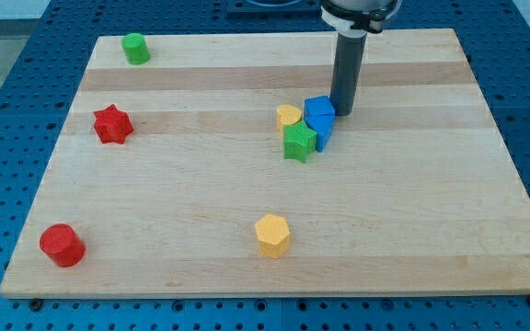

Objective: Point at the green circle

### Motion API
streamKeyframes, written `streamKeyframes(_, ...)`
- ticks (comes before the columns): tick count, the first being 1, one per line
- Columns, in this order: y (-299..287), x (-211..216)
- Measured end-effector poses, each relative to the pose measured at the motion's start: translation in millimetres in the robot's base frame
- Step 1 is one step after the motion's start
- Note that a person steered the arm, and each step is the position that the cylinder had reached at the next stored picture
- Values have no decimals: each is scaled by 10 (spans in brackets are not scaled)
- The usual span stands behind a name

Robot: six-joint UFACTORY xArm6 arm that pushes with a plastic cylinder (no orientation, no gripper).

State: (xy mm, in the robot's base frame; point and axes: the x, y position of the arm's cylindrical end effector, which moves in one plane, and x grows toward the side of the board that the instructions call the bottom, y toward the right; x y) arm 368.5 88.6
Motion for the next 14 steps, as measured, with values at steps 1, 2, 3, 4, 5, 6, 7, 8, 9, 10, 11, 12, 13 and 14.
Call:
streamKeyframes(1,0,-235)
streamKeyframes(2,-33,-554)
streamKeyframes(3,-306,-713)
streamKeyframes(4,-761,-726)
streamKeyframes(5,-1308,-726)
streamKeyframes(6,-1863,-725)
streamKeyframes(7,-2513,-725)
streamKeyframes(8,-3144,-724)
streamKeyframes(9,-3774,-724)
streamKeyframes(10,-3933,-724)
streamKeyframes(11,-3933,-852)
streamKeyframes(12,-3933,-976)
streamKeyframes(13,-3933,-1118)
streamKeyframes(14,-3933,-1243)
